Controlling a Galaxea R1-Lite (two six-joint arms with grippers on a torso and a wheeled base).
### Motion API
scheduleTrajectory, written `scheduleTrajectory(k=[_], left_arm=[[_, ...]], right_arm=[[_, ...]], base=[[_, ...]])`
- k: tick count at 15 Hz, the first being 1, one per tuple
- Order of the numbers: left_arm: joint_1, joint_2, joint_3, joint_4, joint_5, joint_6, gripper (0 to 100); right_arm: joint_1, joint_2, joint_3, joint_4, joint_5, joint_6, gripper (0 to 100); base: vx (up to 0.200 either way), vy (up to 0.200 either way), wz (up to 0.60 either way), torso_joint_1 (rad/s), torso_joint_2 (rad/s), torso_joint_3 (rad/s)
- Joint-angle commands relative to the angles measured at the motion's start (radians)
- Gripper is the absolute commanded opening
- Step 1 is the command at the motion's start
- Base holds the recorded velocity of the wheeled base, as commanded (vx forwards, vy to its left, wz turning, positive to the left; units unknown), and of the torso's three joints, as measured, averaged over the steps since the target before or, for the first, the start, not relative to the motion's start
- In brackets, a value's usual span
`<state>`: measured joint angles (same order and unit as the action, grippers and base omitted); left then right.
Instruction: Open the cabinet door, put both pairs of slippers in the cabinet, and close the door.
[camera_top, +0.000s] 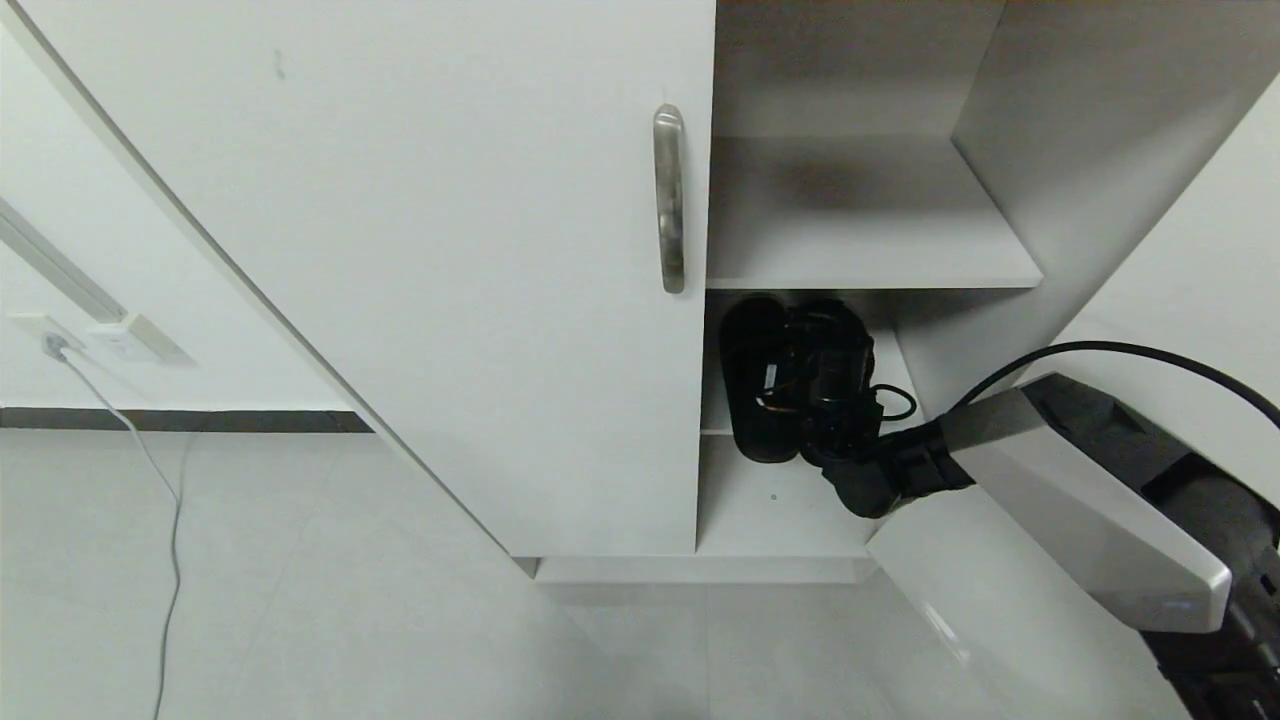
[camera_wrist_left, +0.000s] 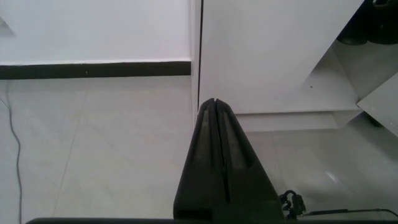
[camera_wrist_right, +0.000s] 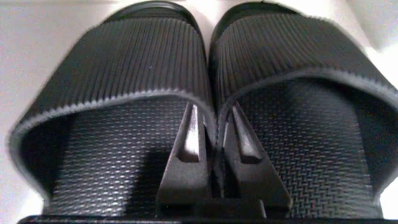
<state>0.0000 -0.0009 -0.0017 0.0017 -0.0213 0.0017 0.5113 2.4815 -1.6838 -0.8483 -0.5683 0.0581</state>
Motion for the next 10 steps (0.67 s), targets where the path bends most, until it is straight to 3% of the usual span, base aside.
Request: scheduleTrajectory(k=[1, 7, 8, 10], left_arm=[[0.000, 0.001, 0.000, 0.000, 0.000, 0.000, 0], [0.000, 0.001, 0.000, 0.000, 0.000, 0.000, 0], [0.000, 0.001, 0.000, 0.000, 0.000, 0.001, 0], [0.000, 0.001, 0.000, 0.000, 0.000, 0.000, 0]], right_arm=[[-0.007, 0.011, -0.045, 0.015, 0.008, 0.006, 0], [-0.016, 0.011, -0.065, 0.038, 0.044, 0.005, 0], [-0.016, 0.011, -0.065, 0.038, 0.044, 0.005, 100], [-0.016, 0.002, -0.047, 0.037, 0.044, 0.003, 100]], base=[[0.000, 0.000, 0.00, 0.000, 0.00, 0.000], [0.000, 0.000, 0.00, 0.000, 0.00, 0.000], [0.000, 0.000, 0.00, 0.000, 0.00, 0.000], [0.000, 0.000, 0.00, 0.000, 0.00, 0.000]])
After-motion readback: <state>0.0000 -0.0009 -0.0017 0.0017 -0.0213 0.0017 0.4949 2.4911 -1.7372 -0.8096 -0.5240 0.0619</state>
